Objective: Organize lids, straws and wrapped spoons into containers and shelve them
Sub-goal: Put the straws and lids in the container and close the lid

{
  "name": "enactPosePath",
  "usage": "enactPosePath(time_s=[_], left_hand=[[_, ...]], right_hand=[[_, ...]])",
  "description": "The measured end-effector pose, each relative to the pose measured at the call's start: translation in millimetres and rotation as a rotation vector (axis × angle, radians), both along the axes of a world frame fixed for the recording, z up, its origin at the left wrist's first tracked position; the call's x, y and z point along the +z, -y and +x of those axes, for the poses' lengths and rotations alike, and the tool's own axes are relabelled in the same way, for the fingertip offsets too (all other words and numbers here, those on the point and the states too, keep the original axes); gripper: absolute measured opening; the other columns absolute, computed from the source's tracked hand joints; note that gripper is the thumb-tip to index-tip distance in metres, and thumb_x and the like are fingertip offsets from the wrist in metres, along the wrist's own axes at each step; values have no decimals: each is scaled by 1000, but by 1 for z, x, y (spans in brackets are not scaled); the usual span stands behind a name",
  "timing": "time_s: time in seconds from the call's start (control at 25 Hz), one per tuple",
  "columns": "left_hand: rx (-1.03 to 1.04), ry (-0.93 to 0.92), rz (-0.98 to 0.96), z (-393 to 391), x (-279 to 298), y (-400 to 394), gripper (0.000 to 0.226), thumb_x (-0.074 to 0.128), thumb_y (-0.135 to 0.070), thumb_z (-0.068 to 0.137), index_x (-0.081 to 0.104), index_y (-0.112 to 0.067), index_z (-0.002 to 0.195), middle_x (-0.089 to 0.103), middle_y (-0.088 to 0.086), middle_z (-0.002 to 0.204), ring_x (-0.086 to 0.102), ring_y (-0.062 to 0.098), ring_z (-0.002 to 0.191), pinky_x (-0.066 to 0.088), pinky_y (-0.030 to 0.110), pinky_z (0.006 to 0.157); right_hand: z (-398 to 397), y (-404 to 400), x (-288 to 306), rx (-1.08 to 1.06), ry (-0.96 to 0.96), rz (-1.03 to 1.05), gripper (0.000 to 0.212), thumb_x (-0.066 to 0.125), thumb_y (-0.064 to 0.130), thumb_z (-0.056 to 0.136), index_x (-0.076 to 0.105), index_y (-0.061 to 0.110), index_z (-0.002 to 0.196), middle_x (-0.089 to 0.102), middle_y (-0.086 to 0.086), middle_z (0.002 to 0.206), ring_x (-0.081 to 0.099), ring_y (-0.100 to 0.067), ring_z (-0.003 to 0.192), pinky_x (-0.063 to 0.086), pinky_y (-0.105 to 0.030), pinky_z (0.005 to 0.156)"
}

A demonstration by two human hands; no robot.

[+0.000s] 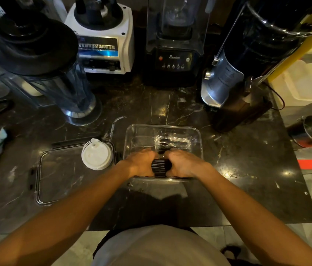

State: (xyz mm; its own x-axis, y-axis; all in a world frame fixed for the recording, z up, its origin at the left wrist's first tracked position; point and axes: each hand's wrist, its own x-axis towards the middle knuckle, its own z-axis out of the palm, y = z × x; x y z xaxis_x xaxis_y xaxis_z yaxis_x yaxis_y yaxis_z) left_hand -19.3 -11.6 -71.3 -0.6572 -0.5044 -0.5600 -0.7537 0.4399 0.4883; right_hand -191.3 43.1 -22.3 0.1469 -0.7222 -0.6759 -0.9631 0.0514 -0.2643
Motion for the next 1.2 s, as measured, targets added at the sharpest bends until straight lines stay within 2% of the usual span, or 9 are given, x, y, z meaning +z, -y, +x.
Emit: enactPosePath(time_s=[0.12,0.24,0.6,0.72,0.88,1.08,1.2], left_hand=[[-6,6,-44,0,0,2,53,81,-29,81,59,-25,129,53,-1,123,54,23,122,46,34,93],[-11,9,-73,-2,1,2,63,83,-32,79,55,-25,134,50,2,136,48,24,130,42,42,106],[-45,-37,-120,-8,4,4,61,80,-34,84,55,-22,138,53,1,138,46,22,134,38,42,112],[-58,-48,-180,-8,8,6,58,78,-36,86,56,-22,138,57,1,138,51,21,131,40,40,110],[-52,-62,-241,-4,10,8,47,76,-29,88,59,-25,132,61,-1,132,58,19,123,45,36,101],[-46,-128,-242,5,26,11,40,71,-29,93,60,-23,131,63,-1,129,60,18,119,47,32,96],[74,-256,-218,20,57,24,37,71,-28,94,62,-21,130,67,0,116,65,16,105,53,32,91]], right_hand=[[-14,2,2,19,-57,-38,52,77,28,88,56,18,134,55,-4,136,54,-25,127,45,-40,104],[-18,1,1,44,-87,-50,50,76,27,88,57,15,133,55,-6,135,53,-25,126,45,-39,104],[-22,-6,-4,65,-141,-103,46,74,25,90,56,16,131,57,-7,130,55,-27,123,44,-42,104],[-24,-6,-4,61,-141,-131,42,72,26,91,56,16,129,59,-8,129,56,-28,124,44,-42,104],[-24,-4,-1,60,-140,-157,34,68,25,94,58,16,126,60,-7,125,59,-27,119,45,-41,101],[-14,13,23,53,-131,-176,17,67,27,96,61,21,111,65,-2,109,63,-24,108,47,-39,95],[1,32,44,-16,-45,-278,9,67,30,95,60,24,96,65,3,95,67,-22,97,51,-37,84]])
